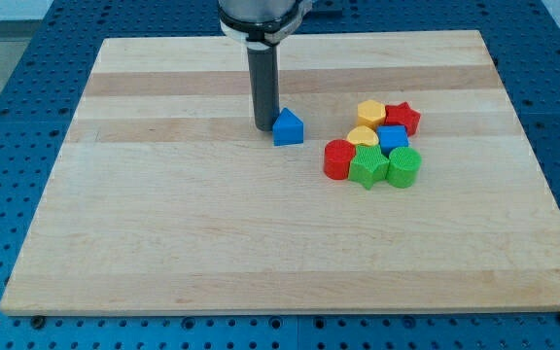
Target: Move the blue triangle above the red circle
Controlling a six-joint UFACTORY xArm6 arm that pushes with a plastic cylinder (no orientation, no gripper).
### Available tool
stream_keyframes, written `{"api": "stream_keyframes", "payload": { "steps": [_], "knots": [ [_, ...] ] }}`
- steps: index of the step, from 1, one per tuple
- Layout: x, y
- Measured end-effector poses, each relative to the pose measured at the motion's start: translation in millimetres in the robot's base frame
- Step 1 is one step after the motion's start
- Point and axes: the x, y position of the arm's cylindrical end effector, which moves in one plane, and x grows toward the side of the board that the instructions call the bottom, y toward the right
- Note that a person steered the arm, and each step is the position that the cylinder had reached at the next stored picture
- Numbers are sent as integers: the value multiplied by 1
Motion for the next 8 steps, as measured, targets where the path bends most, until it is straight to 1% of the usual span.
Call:
{"api": "stream_keyframes", "payload": {
  "steps": [3, 5, 8],
  "knots": [
    [17, 21],
    [22, 45],
    [26, 64]
  ]
}}
